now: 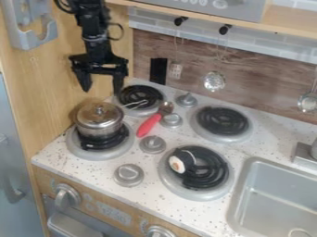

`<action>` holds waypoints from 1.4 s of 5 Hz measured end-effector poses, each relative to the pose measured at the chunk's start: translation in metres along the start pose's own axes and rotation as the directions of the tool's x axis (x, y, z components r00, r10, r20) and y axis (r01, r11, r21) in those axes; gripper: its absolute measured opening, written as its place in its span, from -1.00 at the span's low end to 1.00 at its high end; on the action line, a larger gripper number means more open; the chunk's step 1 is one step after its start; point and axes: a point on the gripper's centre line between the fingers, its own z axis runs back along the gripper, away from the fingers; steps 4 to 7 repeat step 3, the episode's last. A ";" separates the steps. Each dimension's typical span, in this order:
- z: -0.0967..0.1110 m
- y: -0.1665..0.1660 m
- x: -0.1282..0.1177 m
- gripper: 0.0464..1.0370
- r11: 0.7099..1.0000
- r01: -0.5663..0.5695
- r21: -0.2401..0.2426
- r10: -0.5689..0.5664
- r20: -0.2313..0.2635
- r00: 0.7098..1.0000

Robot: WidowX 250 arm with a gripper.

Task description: Put the silver lid on top of the pot

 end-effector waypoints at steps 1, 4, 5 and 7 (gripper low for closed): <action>-0.001 -0.028 -0.010 0.92 0.997 0.083 -0.006 -0.083 -0.009 0.997; -0.004 -0.053 -0.025 0.92 0.982 0.188 0.018 -0.188 -0.021 0.982; -0.004 -0.053 -0.025 0.92 0.982 0.188 0.018 -0.188 -0.021 0.982; -0.004 -0.053 -0.025 0.92 0.982 0.188 0.018 -0.188 -0.021 0.982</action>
